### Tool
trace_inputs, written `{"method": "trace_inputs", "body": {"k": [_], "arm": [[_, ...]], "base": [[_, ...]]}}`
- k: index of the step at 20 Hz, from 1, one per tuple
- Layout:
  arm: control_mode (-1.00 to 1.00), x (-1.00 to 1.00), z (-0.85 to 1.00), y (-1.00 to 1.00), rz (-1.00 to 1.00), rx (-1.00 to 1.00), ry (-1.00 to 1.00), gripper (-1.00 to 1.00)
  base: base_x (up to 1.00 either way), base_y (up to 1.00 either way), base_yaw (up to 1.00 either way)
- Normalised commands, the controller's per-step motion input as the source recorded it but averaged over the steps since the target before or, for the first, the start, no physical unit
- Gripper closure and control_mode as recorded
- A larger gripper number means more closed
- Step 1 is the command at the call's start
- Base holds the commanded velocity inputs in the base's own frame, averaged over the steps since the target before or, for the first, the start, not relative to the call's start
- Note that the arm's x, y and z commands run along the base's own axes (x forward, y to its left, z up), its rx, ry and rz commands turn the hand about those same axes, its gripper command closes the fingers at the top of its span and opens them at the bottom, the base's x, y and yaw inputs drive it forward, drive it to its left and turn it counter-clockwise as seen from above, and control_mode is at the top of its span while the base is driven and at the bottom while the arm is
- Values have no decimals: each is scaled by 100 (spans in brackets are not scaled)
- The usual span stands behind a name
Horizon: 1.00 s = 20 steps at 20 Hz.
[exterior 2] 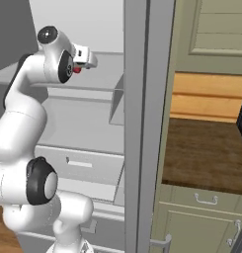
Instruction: Take the strawberry from the fridge and place it on top of the pancake, located on the dining counter.
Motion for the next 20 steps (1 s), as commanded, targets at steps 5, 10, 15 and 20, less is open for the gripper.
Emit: {"method": "trace_inputs", "body": {"k": [5,10,15,20], "arm": [[-100,-5,-15,0,-2,0,0,-100],[-100,15,0,0,0,0,-2,-100],[-100,0,-11,0,-1,0,2,100],[-100,-38,-4,0,-2,0,0,100]], "base": [[0,0,0],[0,0,0],[0,0,0],[0,0,0]]}}
